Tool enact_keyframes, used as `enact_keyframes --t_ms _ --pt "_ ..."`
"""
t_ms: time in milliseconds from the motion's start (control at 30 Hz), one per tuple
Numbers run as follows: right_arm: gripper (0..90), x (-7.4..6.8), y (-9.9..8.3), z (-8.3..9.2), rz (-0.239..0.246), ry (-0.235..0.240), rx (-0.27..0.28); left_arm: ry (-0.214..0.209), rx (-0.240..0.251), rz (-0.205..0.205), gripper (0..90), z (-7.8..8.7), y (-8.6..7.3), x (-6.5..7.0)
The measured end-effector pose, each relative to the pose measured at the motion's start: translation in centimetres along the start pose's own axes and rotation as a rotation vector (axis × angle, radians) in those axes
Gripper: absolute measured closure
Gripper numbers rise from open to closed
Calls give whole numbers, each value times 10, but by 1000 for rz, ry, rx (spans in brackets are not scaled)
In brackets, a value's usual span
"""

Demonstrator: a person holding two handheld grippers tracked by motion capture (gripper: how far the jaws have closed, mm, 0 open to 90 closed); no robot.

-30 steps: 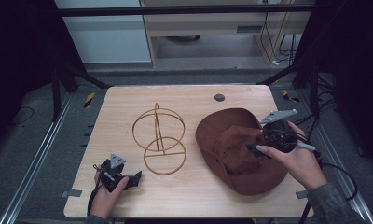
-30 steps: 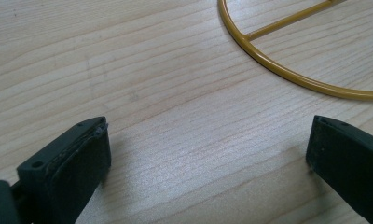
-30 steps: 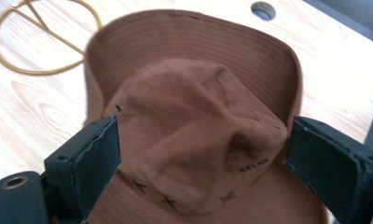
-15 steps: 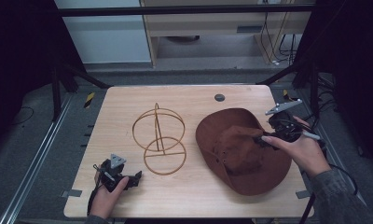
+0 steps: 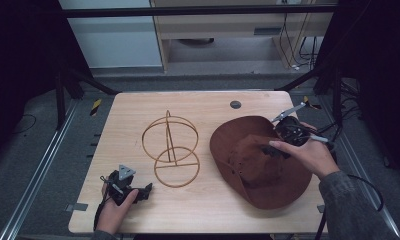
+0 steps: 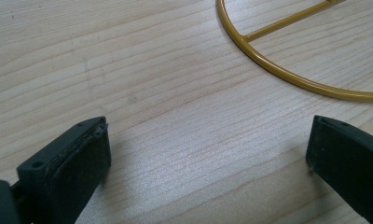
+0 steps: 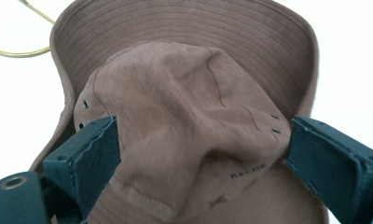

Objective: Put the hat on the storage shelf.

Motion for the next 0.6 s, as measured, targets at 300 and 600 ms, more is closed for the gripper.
enact_keyframes --t_ms 300,600 --pt "133 -4 -2 -27 24 33 -57 0 0 -2 0 0 0 0" --pt "209 -4 -2 -40 29 51 -75 0 0 1 0 0 0 0"
Point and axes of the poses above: each handheld gripper's, and its own axes: z roughly backward along the jaws, y roughly out of its top, x roughly to its right, the point moved 8 cm from there along -z, roughly forward along the jaws, and after that the axes turned 10 degrees about y, right-handed, at the moved point
